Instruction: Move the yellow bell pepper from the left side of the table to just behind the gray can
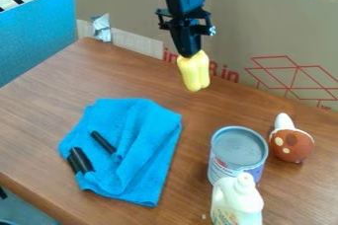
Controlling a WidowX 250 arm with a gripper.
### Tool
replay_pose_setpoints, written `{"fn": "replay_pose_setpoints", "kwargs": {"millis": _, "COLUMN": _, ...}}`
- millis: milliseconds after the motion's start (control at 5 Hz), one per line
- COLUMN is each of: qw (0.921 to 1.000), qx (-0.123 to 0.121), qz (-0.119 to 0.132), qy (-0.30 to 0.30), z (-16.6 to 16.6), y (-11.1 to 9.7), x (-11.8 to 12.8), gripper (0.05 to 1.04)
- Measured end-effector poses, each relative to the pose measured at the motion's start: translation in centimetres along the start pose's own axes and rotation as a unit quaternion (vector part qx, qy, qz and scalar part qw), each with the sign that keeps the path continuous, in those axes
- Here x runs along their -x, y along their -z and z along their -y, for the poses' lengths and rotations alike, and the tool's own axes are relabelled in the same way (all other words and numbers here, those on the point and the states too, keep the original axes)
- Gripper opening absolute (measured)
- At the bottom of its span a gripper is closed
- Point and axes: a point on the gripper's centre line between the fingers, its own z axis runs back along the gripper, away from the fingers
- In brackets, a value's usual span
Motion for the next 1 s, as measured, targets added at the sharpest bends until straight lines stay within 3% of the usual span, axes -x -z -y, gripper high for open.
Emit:
{"fn": "replay_pose_setpoints", "kwargs": {"millis": 200, "qw": 0.9994, "qx": -0.003, "qz": -0.033, "qy": 0.011, "z": 0.8, "y": 2.2, "x": 1.7, "gripper": 0.12}}
{"fn": "replay_pose_setpoints", "kwargs": {"millis": 400, "qw": 0.9978, "qx": -0.025, "qz": -0.044, "qy": 0.043, "z": 2.7, "y": 2.9, "x": 2.5, "gripper": 0.12}}
{"fn": "replay_pose_setpoints", "kwargs": {"millis": 1000, "qw": 0.9908, "qx": -0.079, "qz": -0.031, "qy": 0.106, "z": 5.8, "y": 4.0, "x": 2.1, "gripper": 0.155}}
